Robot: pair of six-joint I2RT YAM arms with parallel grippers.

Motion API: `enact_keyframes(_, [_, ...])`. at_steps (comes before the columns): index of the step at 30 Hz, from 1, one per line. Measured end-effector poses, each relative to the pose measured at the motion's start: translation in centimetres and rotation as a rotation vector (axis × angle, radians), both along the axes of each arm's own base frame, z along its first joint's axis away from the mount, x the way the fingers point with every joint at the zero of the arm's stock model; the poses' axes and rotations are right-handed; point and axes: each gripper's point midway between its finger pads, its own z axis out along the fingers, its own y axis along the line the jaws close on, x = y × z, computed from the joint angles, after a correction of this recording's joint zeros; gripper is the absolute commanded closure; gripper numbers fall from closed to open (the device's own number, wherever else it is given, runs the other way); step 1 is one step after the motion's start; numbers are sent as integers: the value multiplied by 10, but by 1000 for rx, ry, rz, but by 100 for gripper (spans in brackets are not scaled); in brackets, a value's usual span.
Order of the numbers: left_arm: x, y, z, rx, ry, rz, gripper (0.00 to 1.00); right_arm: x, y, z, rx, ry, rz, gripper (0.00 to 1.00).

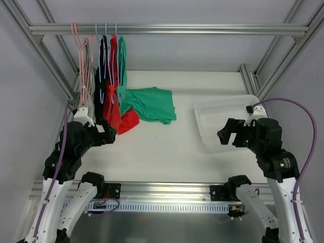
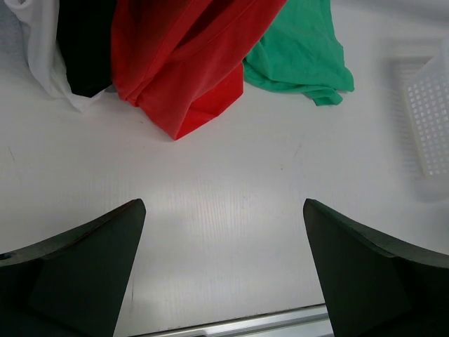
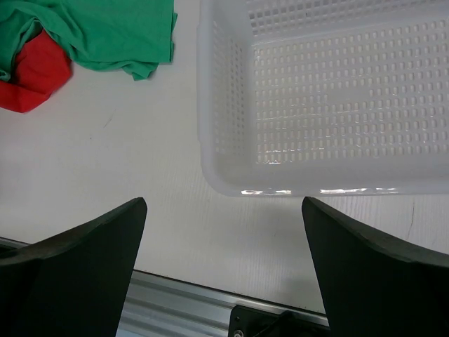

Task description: Remove the tank top from the hanger

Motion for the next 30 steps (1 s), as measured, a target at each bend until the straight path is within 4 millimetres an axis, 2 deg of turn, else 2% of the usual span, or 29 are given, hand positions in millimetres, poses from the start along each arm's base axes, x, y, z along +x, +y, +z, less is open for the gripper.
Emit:
enact_keyframes(7, [-5,-1,9,-13,-38,-9,1,1,3,0,7,2,12,0])
enact_keyframes(9, [-6,-4,15,-23,-49,-24,1,1,5,1,14,2,22,1])
enact_keyframes(12, [-8,-10,36,-49,-81,-58,1,0,7,1,22,2,33,1])
enact_keyframes(18, [-2,-33,119,-121,-193,-175,1,0,14,4,51,-1,55,1])
enact_keyframes(22, [12,-53,178,-168,-252,-264,1,1,18,6,72,-10,74,1])
enact_keyframes(24, [26,-63,201,-180,-264,-294,1,2,22,4,86,-8,87,1])
enact_keyframes(27, [56,-94,229,-165,-276,-354,1,3,28,-1,111,17,101,1])
enact_keyframes(28, [66,-103,236,-150,-285,-361,1,3,29,-3,116,24,105,0])
enact_keyframes(30, [93,-115,238,-100,-281,-336,8,3,31,-6,125,34,111,1])
